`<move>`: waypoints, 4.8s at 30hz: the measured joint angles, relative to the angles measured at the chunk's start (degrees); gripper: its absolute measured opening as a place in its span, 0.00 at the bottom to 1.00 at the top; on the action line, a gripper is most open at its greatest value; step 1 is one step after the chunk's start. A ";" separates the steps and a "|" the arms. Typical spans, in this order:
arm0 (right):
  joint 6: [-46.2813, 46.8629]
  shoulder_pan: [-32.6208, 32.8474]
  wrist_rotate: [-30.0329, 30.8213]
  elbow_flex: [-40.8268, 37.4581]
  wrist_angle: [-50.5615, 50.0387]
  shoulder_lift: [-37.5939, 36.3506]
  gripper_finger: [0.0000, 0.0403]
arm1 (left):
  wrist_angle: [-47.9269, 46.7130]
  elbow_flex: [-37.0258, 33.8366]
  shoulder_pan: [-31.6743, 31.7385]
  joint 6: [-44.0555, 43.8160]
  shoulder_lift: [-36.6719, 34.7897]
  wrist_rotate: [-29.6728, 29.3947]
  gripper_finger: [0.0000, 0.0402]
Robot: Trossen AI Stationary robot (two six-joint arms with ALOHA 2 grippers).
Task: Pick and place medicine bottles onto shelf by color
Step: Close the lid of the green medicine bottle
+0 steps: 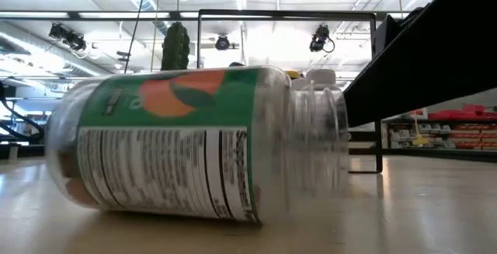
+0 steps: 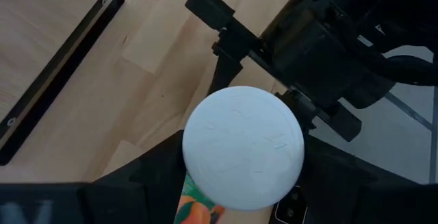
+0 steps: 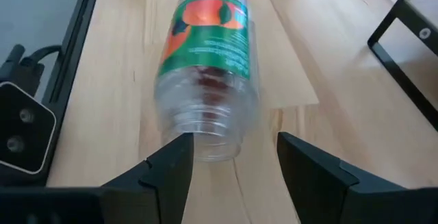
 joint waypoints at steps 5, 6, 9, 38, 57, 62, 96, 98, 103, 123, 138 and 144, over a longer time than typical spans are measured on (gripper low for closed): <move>-0.02 -0.35 0.38 0.00 0.20 0.00 0.54 | 0.00 0.00 0.00 0.00 0.00 0.00 0.61; -0.02 -0.39 0.41 0.00 0.28 0.00 0.54 | 0.00 0.00 0.00 0.00 0.00 0.00 0.62; -0.41 -0.73 0.59 0.00 1.00 0.00 0.54 | 0.00 0.00 0.00 0.00 0.00 0.00 0.62; -2.59 -3.22 0.57 0.00 3.37 0.00 0.54 | -27.94 0.07 -6.82 -3.78 -0.85 2.51 0.60; -4.74 -5.26 -2.72 0.00 4.66 0.00 0.54 | -10.25 -17.09 -9.57 -12.60 -0.46 4.03 0.61; -4.72 -6.30 -3.34 0.00 4.67 -0.02 0.54 | -8.21 -18.01 -9.66 -12.59 -0.46 4.56 0.60; 17.09 -6.76 -5.16 -0.07 -13.38 -12.14 0.55 | -4.25 -17.99 -5.96 -8.11 -0.01 4.29 0.61; 21.71 -6.76 -5.37 -0.07 -17.26 -15.10 0.56 | -3.95 -17.99 -5.79 -8.11 0.00 4.41 0.61; 39.98 -5.95 -10.95 -0.04 -22.35 -20.19 0.59 | -3.37 -17.99 -5.38 -8.14 0.00 4.39 0.62; 65.27 -1.54 -7.97 -29.41 28.78 -18.05 0.60 | -1.16 -17.99 -4.38 -8.52 0.00 3.86 0.61; 61.38 -4.43 -14.04 -21.42 28.97 -8.95 0.60 | 1.53 -17.97 -2.29 -8.57 0.02 3.86 0.61; 60.88 -4.53 -13.37 -15.14 29.33 -4.83 0.60 | 3.22 -17.97 -2.03 -9.40 0.02 3.87 0.61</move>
